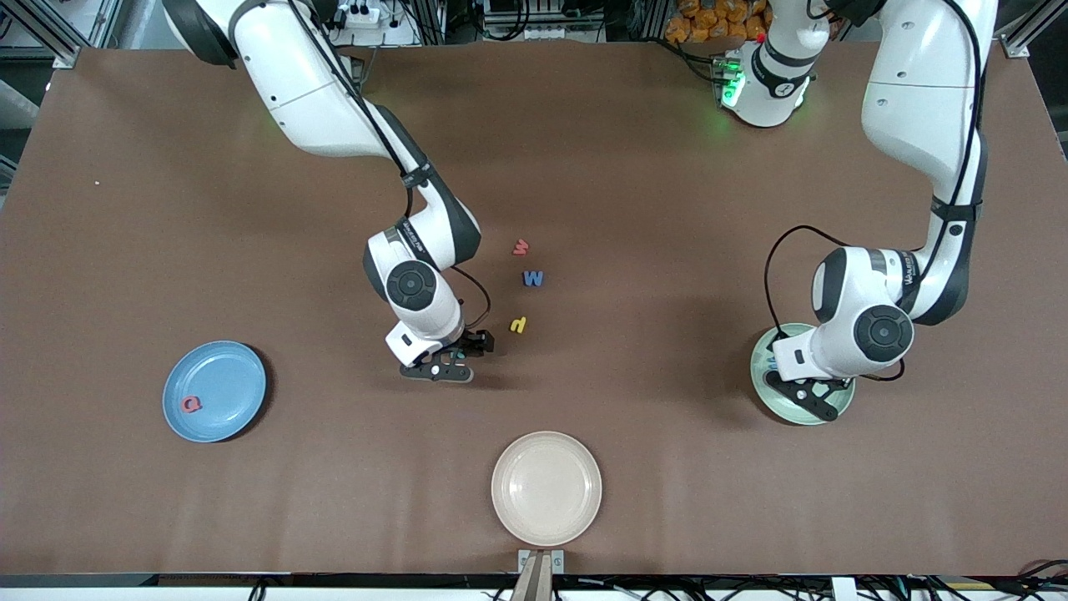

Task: Sort uppercase to blue plate, lowercase to green plate
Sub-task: 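Grasp the teal R with the right gripper while the left gripper reaches the h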

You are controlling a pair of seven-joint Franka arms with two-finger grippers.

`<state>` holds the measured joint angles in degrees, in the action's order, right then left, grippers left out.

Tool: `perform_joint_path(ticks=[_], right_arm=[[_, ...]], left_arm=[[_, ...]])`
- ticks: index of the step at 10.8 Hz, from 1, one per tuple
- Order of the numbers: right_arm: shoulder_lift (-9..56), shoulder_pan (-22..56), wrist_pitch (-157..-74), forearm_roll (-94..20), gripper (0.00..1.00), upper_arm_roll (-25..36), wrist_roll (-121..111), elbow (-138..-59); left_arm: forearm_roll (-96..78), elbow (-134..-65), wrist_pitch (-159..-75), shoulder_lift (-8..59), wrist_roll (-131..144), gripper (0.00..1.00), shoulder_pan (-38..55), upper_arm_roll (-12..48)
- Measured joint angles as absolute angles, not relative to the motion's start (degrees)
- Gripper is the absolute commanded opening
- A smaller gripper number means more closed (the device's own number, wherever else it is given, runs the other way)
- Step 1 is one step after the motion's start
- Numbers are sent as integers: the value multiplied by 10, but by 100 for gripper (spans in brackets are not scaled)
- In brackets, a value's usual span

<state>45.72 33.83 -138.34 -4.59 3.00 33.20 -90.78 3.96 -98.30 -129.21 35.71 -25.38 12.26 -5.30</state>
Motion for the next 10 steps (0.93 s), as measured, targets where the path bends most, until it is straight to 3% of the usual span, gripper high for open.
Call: perform_joint_path(ticks=[1, 2, 3, 4, 7, 10], right_arm=[[460, 338, -1386, -46, 92, 31, 332, -908], [460, 338, -1386, -46, 41, 31, 332, -907], [460, 339, -1386, -46, 11, 31, 333, -906], [460, 339, -1386, -46, 0, 32, 337, -906], [457, 339, -1386, -46, 0, 32, 353, -903], [457, 339, -1386, -46, 0, 33, 354, -902]], left_arm=[[39, -981, -1292, 349, -235, 100, 134, -49], [39, -980, -1292, 341, -213, 100, 154, -47], [39, -979, -1292, 335, -181, 100, 182, -46], [39, -978, -1292, 332, -142, 100, 215, -45], [23, -970, -1293, 338, 10, 100, 322, -43], [1, -918, -1297, 377, 109, 100, 380, -26]])
